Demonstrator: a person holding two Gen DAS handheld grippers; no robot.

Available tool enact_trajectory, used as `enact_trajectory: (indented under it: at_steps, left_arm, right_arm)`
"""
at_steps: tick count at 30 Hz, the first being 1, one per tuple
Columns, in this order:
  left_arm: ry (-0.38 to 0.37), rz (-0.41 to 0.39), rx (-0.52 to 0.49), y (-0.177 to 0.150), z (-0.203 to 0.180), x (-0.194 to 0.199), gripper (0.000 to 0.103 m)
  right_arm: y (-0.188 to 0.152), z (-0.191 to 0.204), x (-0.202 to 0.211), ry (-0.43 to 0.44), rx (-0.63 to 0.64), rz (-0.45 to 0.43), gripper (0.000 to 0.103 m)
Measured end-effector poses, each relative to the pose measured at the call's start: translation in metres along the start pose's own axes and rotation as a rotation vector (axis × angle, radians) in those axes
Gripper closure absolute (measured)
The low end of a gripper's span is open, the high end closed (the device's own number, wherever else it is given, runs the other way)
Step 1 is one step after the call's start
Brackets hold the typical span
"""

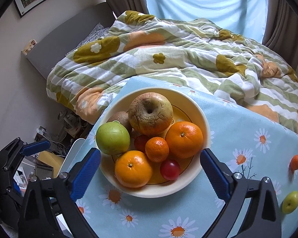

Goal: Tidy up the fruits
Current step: 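Lower the mandarin into the bowl and open the right tool, then move the left tool to the last mandarin while the right tool reaches the green apple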

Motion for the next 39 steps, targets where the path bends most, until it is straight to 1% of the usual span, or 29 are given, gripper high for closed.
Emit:
enact_trajectory:
  at_steps: [4,12,14,18,22,27,32,33,35,39]
  left_arm:
    - [0.01,-0.011,-0.023,0.006,-0.002,0.009,0.0]
    - [-0.008,-0.044,-0.087,0.027,-0.015,0.022,0.0]
    - [-0.014,-0.058,-0.104,0.034,-0.019,0.024,0.0]
    - [-0.053,-0.076,-0.121,0.049,-0.029,0.026,0.0]
    - [-0.057,-0.091,-0.163,0.067,-0.049,0.026,0.0]
    - [-0.062,-0.107,-0.203,0.097,-0.086,0.02,0.0]
    - [-0.091,-0.113,-0.249,0.13,-0.125,0.007,0.0]
    - [-0.095,-0.113,-0.261,0.137,-0.133,0.003,0.0]
    - [-0.112,-0.104,-0.281,0.151,-0.149,-0.007,0.0]
    - [-0.148,-0.084,-0.329,0.176,-0.182,-0.031,0.0]
  right_arm:
    - [0.001,-0.004,0.015,-0.002,-0.028,-0.033,0.003]
    - [0.0,-0.023,0.058,-0.022,-0.1,-0.132,0.001]
    - [-0.002,-0.033,0.069,-0.043,-0.127,-0.152,0.001]
    - [-0.006,-0.057,0.095,-0.082,-0.183,-0.193,0.001]
    - [-0.011,-0.084,0.119,-0.134,-0.221,-0.221,0.001]
    - [-0.02,-0.126,0.142,-0.174,-0.258,-0.219,0.001]
    - [-0.037,-0.174,0.156,-0.204,-0.303,-0.204,0.001]
    - [-0.039,-0.183,0.157,-0.209,-0.305,-0.197,0.001]
    - [-0.045,-0.199,0.158,-0.251,-0.322,-0.184,0.001]
    - [-0.058,-0.233,0.157,-0.281,-0.381,-0.157,0.001]
Point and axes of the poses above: each gripper's, at about its wrist camera, not at the fingertips, and x roughly against the way its jaws point, z to its left, y to its top, the point moved 1 cm from there along -x, roughly the way its jaws point, and after that the axes turned 12 degrees about -x, right-handed, at the moved point
